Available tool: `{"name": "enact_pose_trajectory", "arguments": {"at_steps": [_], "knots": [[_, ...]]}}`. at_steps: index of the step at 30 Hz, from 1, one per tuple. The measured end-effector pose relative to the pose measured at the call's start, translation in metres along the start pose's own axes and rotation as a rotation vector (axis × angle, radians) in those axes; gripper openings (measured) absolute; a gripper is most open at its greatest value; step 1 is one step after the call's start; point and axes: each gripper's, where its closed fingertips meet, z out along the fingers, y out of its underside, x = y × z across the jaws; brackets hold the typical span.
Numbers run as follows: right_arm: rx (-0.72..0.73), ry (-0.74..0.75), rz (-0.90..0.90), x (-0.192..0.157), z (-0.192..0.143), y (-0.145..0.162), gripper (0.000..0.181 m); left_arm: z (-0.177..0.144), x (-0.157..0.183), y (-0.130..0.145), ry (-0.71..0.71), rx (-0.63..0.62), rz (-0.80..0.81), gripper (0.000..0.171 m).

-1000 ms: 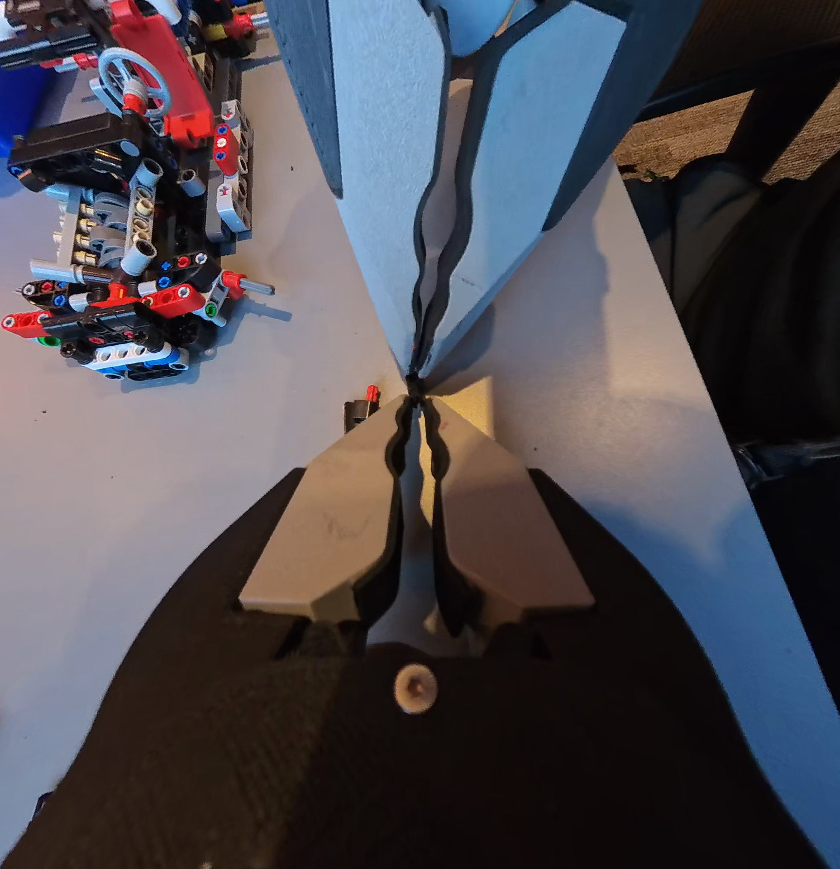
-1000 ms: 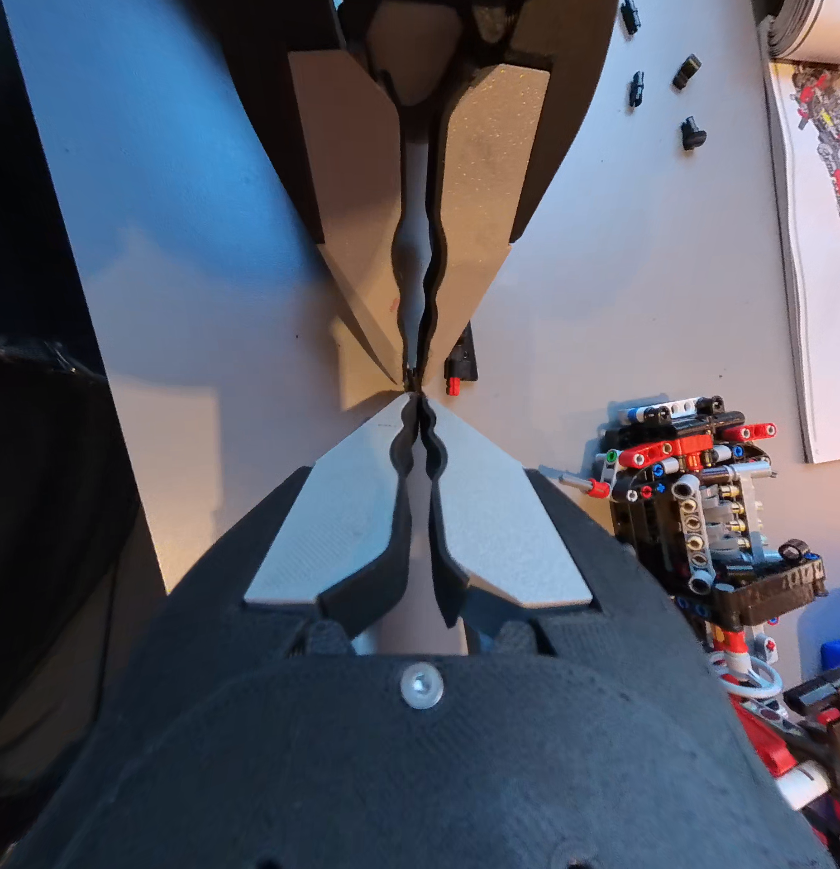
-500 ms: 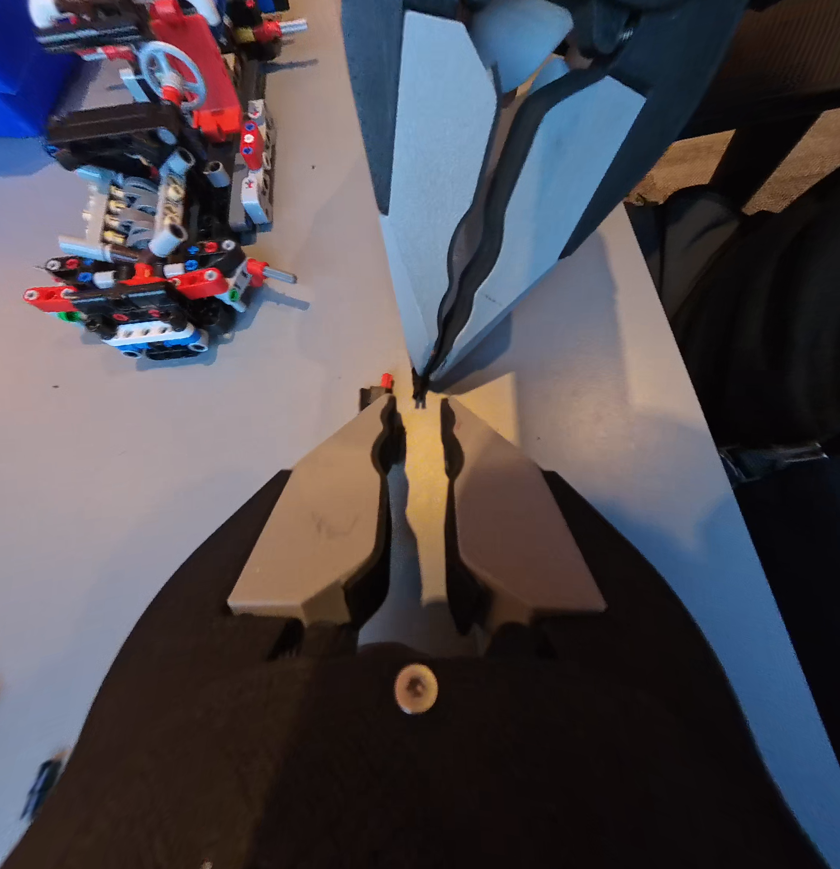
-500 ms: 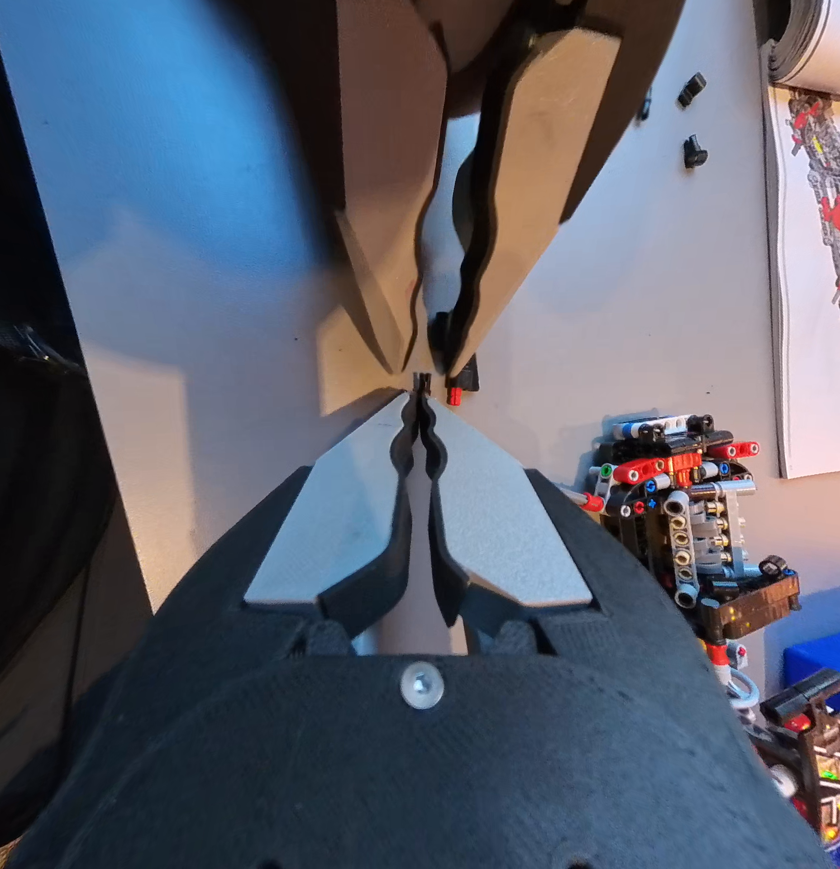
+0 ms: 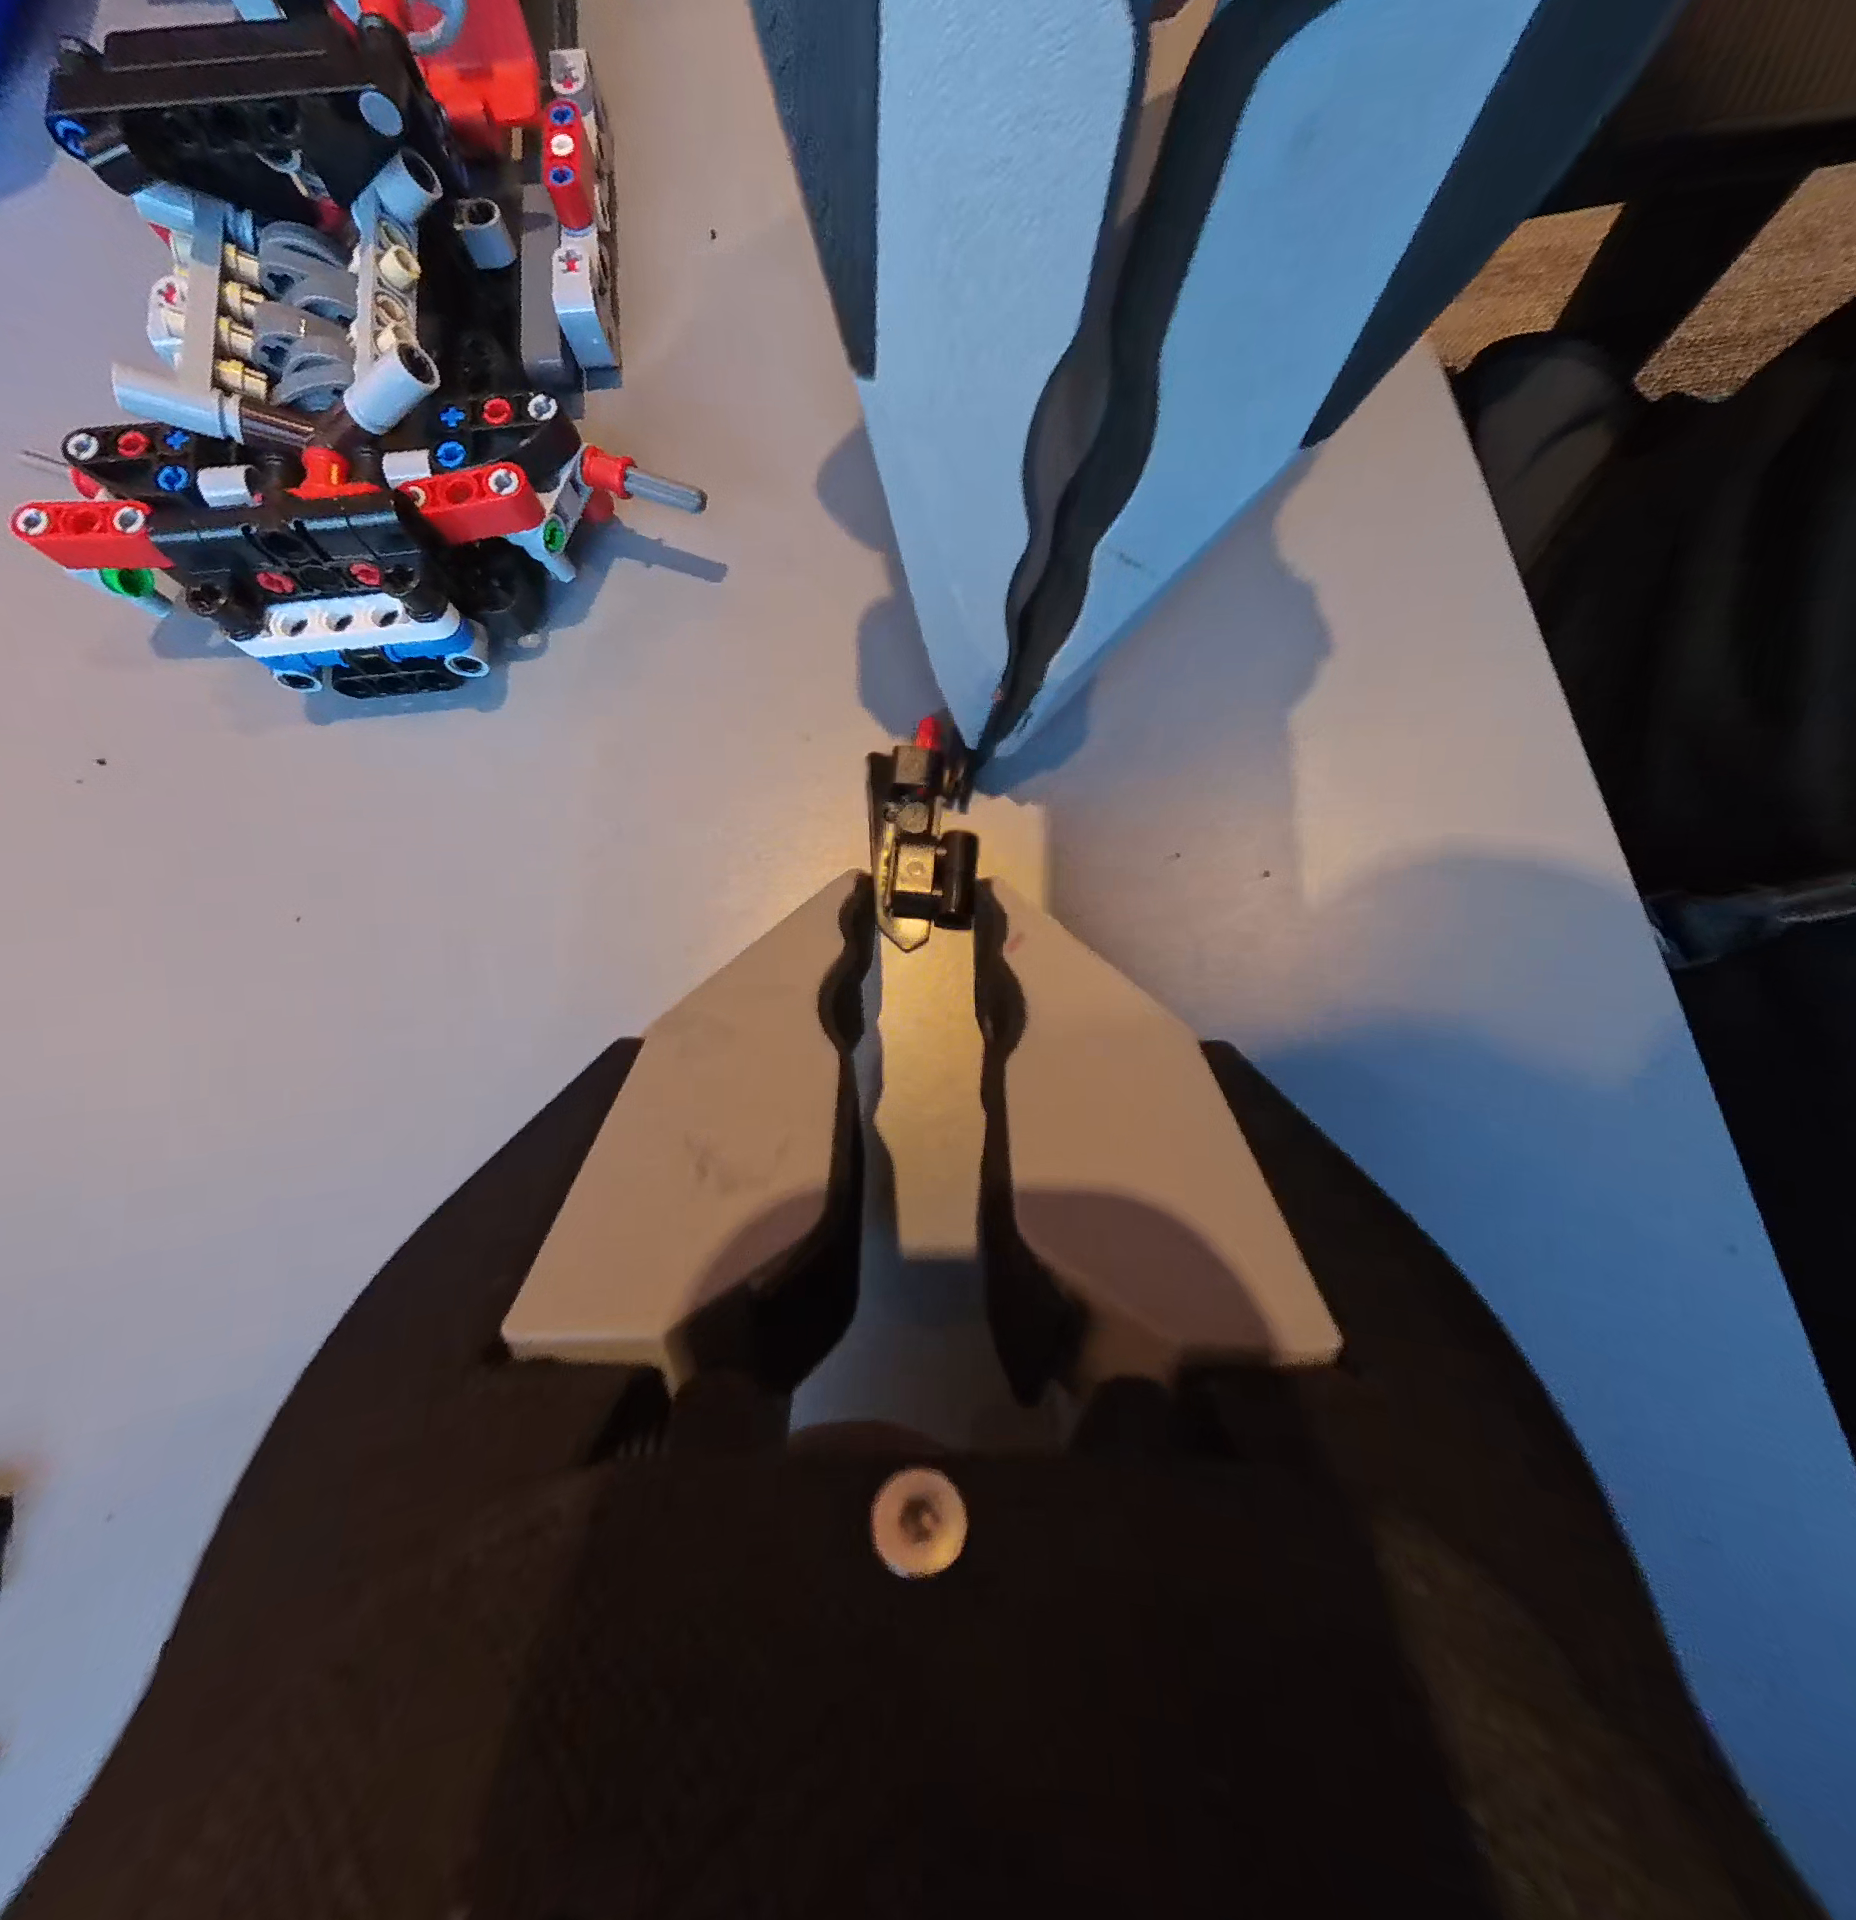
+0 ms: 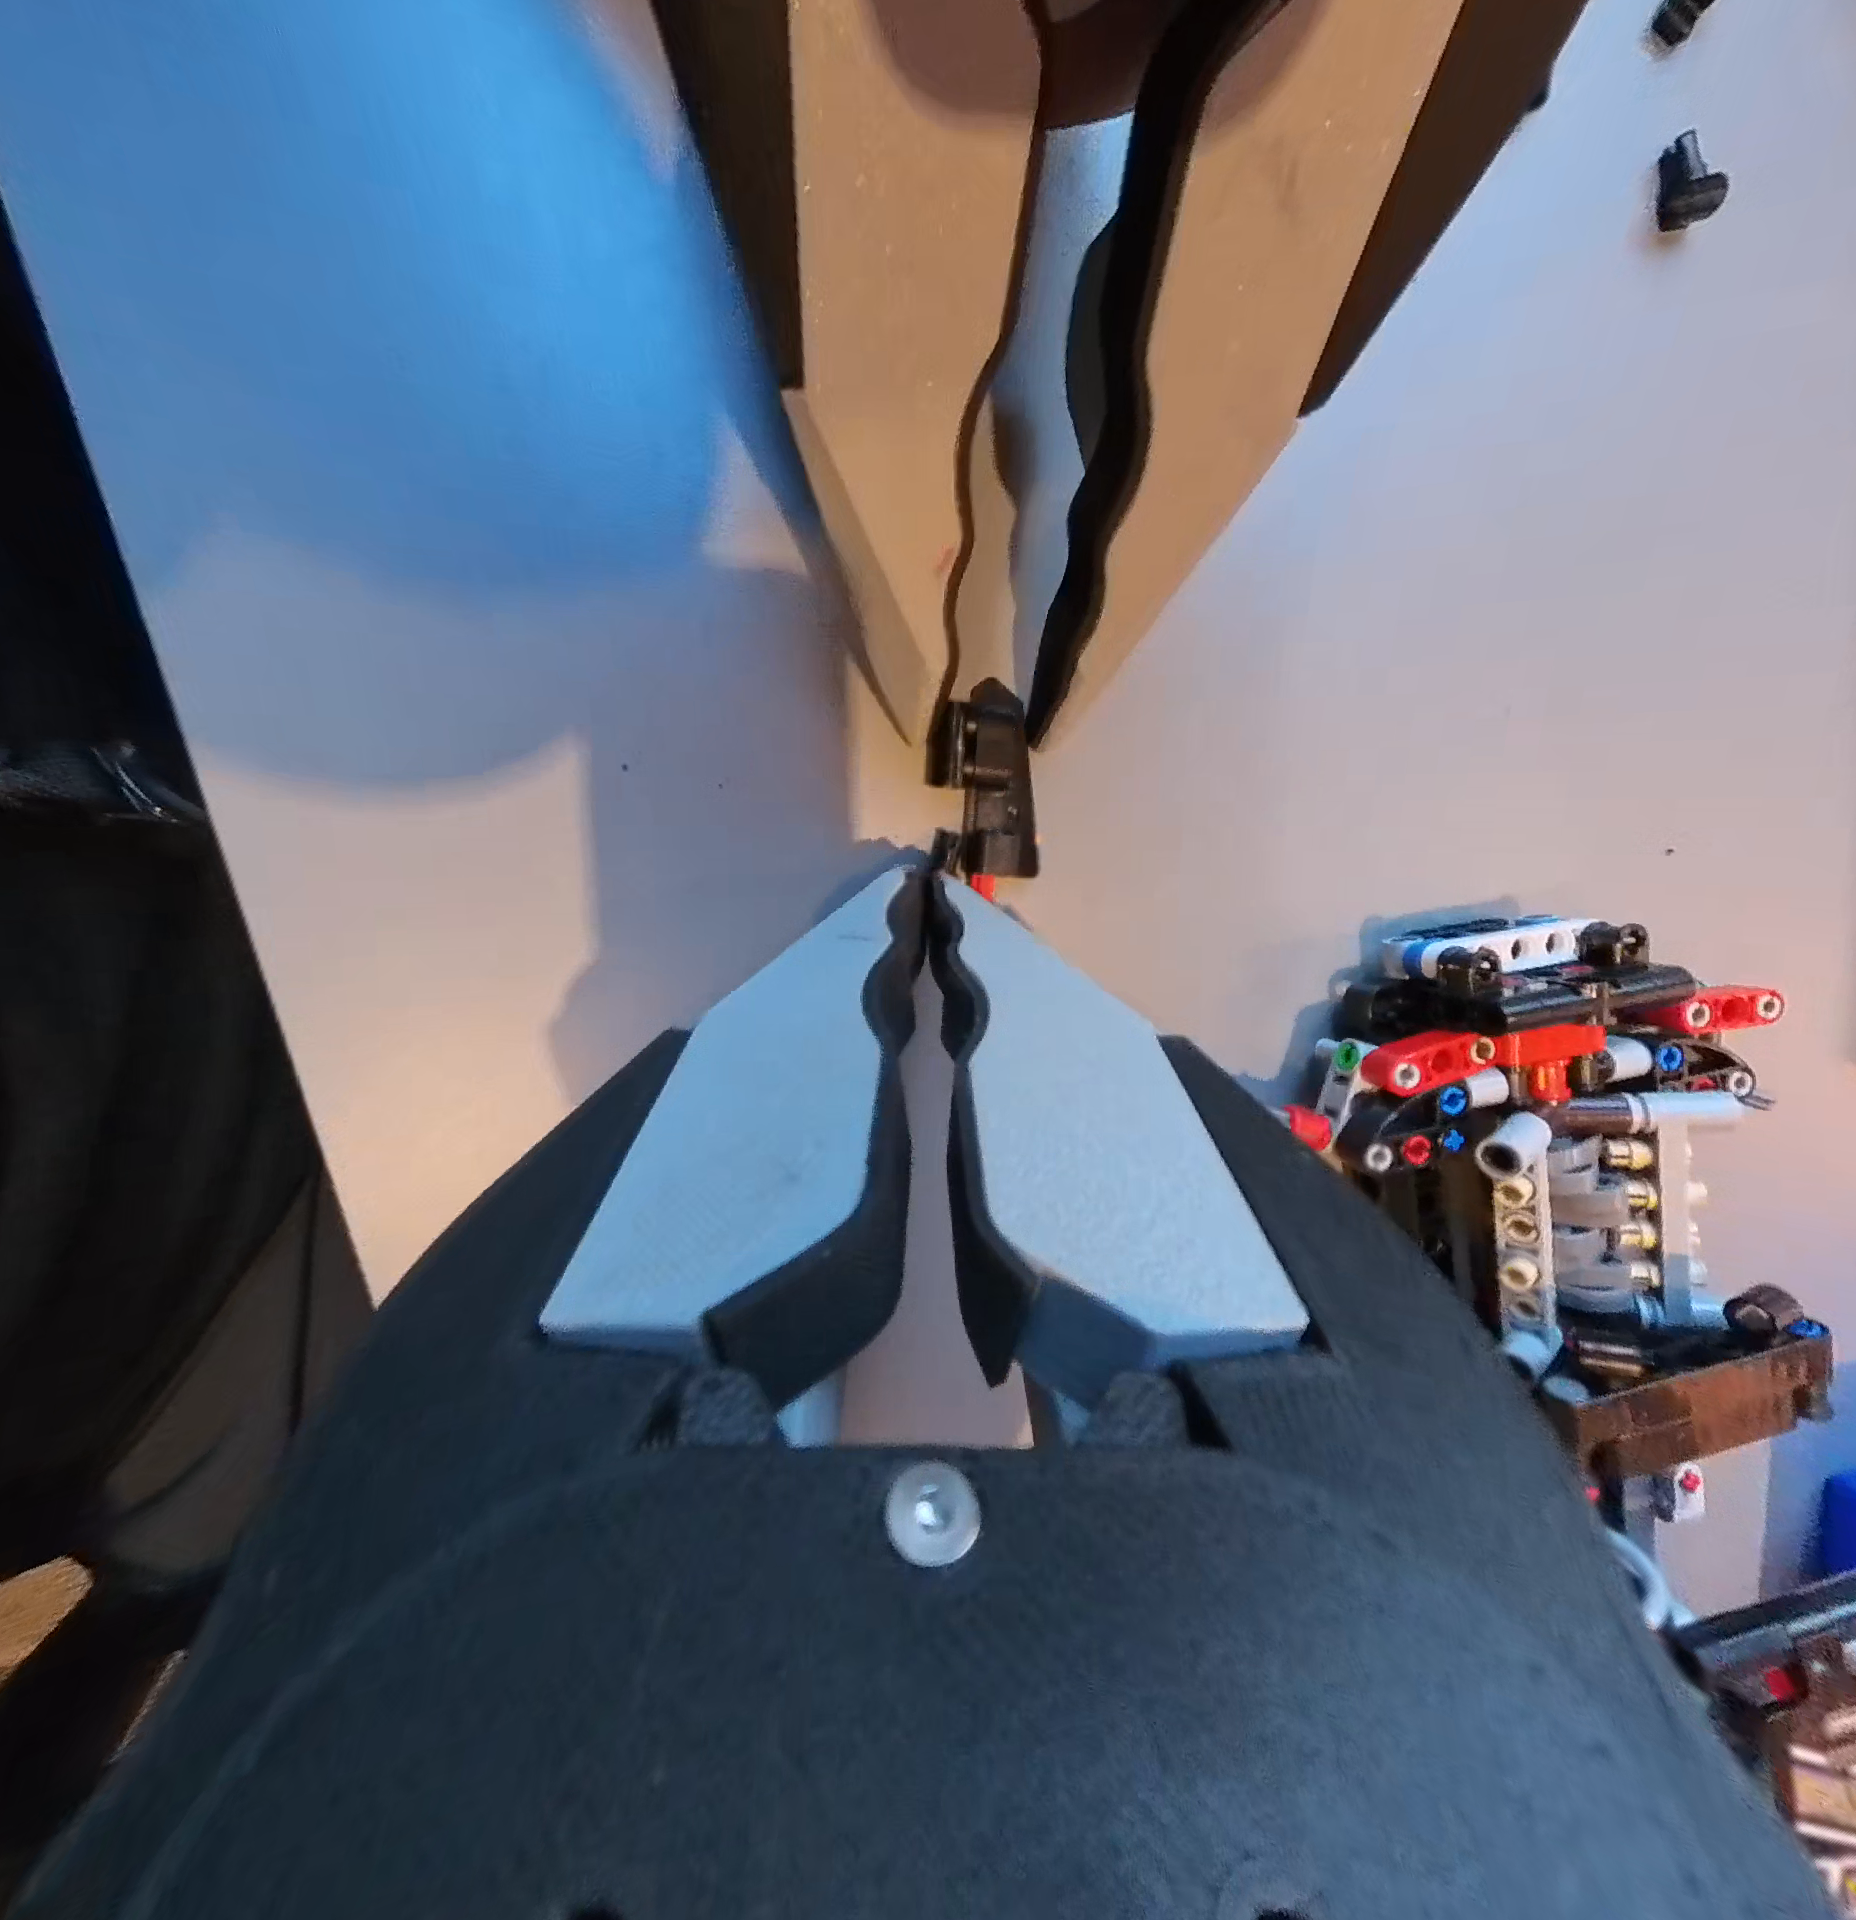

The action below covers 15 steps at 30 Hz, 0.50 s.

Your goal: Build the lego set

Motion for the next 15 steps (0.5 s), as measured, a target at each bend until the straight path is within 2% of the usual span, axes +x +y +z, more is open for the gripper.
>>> {"name": "enact_pose_trajectory", "arguments": {"at_steps": [1,15], "knots": [[0.0,-0.011,0.002,0.0002,0.0003,-0.0005,0.0,0.0008,0.0005,-0.0007,0.002,0.006,-0.003,0.015],[0.038,-0.054,-0.013,-0.0022,-0.0006,-0.0009,0.0,0.0041,-0.001,-0.0044,-0.013,0.025,-0.012,0.015]]}}
